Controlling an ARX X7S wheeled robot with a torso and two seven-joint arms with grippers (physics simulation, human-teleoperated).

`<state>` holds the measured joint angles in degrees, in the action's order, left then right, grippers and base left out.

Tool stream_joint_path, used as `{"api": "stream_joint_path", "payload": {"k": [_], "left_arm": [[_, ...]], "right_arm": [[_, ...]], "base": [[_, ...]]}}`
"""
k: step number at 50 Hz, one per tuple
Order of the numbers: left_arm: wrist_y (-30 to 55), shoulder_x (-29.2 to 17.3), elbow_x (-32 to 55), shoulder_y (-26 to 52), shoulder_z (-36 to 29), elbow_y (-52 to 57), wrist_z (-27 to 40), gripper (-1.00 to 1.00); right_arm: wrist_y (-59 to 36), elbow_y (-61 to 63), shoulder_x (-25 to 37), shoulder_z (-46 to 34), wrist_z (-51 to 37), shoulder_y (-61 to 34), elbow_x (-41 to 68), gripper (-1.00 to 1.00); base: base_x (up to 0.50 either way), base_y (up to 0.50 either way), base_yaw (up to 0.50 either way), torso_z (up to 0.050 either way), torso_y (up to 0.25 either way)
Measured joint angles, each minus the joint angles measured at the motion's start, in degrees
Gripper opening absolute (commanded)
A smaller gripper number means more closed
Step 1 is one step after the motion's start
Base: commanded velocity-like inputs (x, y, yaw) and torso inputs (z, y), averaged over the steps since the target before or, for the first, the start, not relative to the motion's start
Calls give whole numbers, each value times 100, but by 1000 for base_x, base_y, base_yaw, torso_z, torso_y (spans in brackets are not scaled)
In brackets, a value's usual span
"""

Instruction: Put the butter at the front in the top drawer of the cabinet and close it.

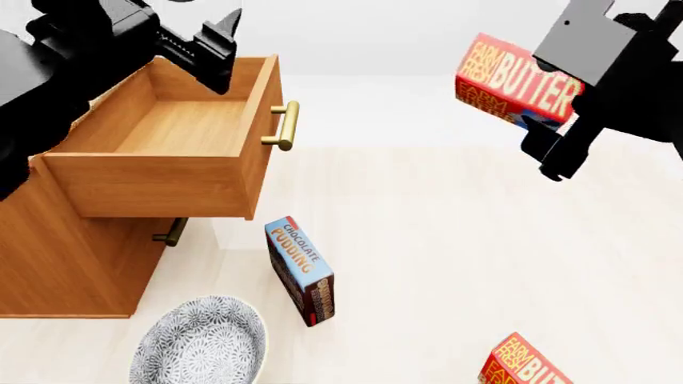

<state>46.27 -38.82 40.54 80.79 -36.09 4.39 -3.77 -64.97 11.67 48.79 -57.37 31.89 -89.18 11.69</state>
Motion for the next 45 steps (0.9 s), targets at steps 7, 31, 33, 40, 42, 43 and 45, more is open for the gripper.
{"api": "stream_joint_path", "payload": {"k": [7,31,33,40,42,43,45], "left_arm": [[-343,-282,-301,-127,-324,373,-374,100],[-2151,-865,-1687,-427,-1300,874,-1500,100],[-2325,-884,-1790,-444,-1352,864,-1569,100],[-3058,-948,-2127,-541,-1492,768,-1777,100],[-3302,-959,-2203,-578,-1513,721,-1823,100],[-3422,-963,-2237,-596,-1521,696,-1844,100],[-3654,-972,-2298,-634,-1535,649,-1881,100]], "right_arm": [[454,301,270,-187,-159,-49,-312,-100],[3514,733,1377,-441,-1226,566,-875,-100],[3752,723,1440,-459,-1322,638,-912,-100],[4492,677,1615,-517,-1600,849,-1045,-100],[4696,662,1655,-530,-1657,892,-1079,-100],[4800,654,1674,-536,-1681,911,-1097,-100],[5004,645,1711,-547,-1726,945,-1128,-100]], "base": [[0,0,0,0,1],[0,0,0,1,1],[0,0,0,0,0],[0,0,0,0,1],[0,0,0,0,0],[0,0,0,0,0],[0,0,0,0,0]]}}
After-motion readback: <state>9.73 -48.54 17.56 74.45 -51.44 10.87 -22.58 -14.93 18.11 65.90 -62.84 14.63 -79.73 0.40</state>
